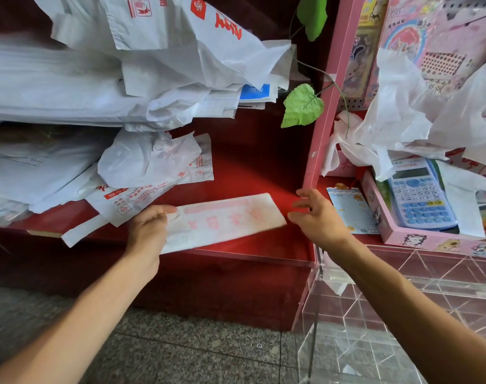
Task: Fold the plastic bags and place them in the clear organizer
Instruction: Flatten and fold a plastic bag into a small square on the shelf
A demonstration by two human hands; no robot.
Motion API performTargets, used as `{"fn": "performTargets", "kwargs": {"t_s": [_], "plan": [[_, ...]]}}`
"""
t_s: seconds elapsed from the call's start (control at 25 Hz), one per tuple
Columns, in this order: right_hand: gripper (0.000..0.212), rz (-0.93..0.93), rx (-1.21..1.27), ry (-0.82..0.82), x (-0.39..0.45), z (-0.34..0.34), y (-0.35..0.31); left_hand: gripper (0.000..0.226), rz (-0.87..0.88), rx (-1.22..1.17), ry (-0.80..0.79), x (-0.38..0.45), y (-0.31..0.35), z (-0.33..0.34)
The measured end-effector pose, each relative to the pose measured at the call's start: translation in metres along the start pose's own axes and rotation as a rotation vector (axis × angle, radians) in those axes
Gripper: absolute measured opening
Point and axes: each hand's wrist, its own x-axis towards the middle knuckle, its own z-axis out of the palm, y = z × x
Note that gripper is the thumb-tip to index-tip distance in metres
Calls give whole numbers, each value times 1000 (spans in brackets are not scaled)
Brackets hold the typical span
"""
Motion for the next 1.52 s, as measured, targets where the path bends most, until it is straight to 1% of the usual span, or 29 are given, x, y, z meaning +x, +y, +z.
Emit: {"fn": "performTargets", "kwargs": {"t_s": [0.04,0.08,0.12,0.16,0.24,0.32,0.36,0.4,0.48,0.52,0.6,0.72,0.8,0.88,0.96,1.04,1.16,1.2,1.28,1.4,1.52], "plan": [[50,-71,-115,61,0,1,0,41,-47,-72,39,2,0,1],[47,-140,-182,93,-1,2,-1,40,-100,-147,38,2,2,2],[43,-196,-201,93,-3,3,-3,36,-151,-203,-7,-2,4,5],[39,-240,-192,67,-6,4,-5,30,-193,-216,-87,-8,7,7],[35,-323,-188,-22,-13,10,-7,22,-210,-107,-300,-23,12,13],[39,-416,-256,-125,-19,18,-5,23,-149,107,-533,-38,16,18],[45,-452,-329,-188,-21,21,-3,24,-76,231,-608,-43,16,19],[52,-479,-437,-248,-23,24,-1,23,44,357,-623,-46,16,21],[62,-532,-678,-315,-25,28,5,24,379,589,-544,-47,13,23],[65,-562,-758,-312,-26,31,8,28,517,660,-523,-46,11,23],[65,-614,-805,-254,-27,34,12,38,657,733,-572,-40,3,20],[61,-632,-780,-207,-28,36,17,53,785,818,-656,-32,-11,16],[53,-645,-758,-207,-29,37,19,52,808,801,-637,-32,-16,18],[45,-665,-745,-203,-29,38,20,44,810,748,-580,-32,-19,20],[45,-664,-721,-198,-30,38,22,38,788,685,-553,-30,-20,20],[44,-650,-686,-186,-30,37,23,33,742,617,-554,-30,-20,19],[33,-641,-584,-156,-29,37,25,19,652,560,-505,-32,-16,20],[34,-625,-536,-150,-28,36,25,17,616,529,-491,-33,-14,20],[36,-608,-486,-158,-24,37,27,17,556,478,-499,-35,-12,19],[24,-601,-447,-180,-19,38,27,24,553,535,-486,-36,-13,17],[18,-578,-350,-193,-17,34,22,19,487,541,-429,-35,-13,21]]}}
